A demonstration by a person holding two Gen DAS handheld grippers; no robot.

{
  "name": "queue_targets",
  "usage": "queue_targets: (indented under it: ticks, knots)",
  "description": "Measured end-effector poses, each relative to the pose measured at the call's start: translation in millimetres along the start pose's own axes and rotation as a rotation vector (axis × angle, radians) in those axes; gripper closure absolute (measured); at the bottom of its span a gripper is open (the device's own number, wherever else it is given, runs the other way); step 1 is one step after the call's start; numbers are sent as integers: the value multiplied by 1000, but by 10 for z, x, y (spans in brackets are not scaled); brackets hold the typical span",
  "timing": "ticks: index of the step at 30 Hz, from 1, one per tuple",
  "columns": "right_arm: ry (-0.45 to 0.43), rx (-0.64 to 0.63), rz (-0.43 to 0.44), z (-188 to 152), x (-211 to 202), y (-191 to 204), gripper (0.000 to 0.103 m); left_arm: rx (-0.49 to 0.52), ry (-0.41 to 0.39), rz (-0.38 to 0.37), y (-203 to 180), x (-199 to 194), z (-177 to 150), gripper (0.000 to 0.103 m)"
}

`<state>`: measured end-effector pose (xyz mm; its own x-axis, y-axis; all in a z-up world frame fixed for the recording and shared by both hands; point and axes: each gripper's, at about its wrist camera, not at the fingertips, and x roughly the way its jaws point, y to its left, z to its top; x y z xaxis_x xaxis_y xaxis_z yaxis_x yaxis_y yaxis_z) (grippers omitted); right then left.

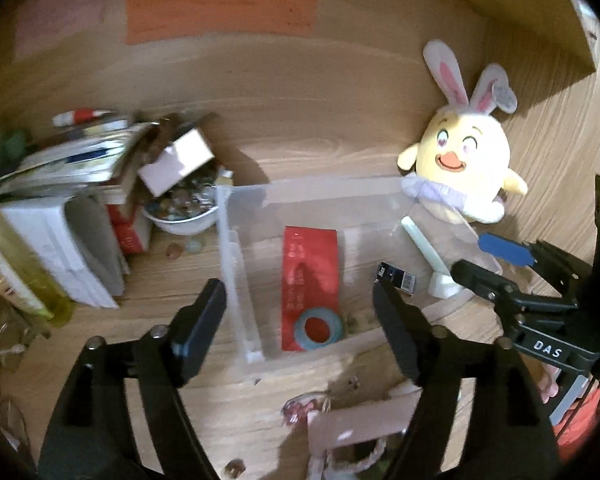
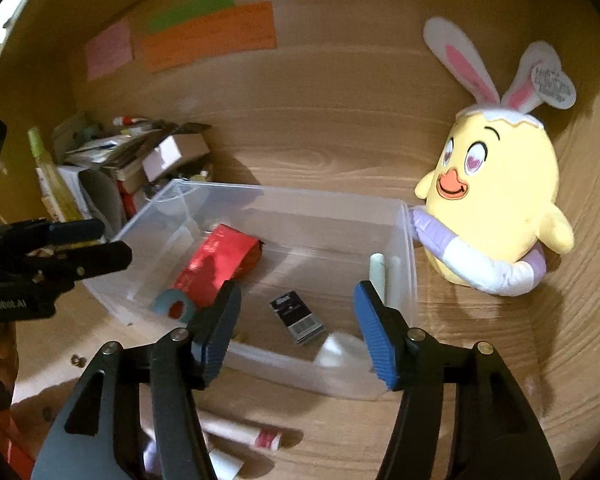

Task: Organize objects
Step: 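Move the left gripper to the small green box while the right approaches the pink tube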

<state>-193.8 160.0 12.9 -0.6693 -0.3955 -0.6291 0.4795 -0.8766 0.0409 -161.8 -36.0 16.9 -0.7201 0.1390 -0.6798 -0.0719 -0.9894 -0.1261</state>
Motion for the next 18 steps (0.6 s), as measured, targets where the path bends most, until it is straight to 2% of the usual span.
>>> queue_targets:
  ticks: [9, 18]
  knots:
    - [-21, -33, 30, -216, -297, 258, 37, -24, -30, 44, 175, -354, -306, 15]
    - [63, -40, 55, -596, -275, 413, 36, -14, 19, 73, 240, -547, -817, 14]
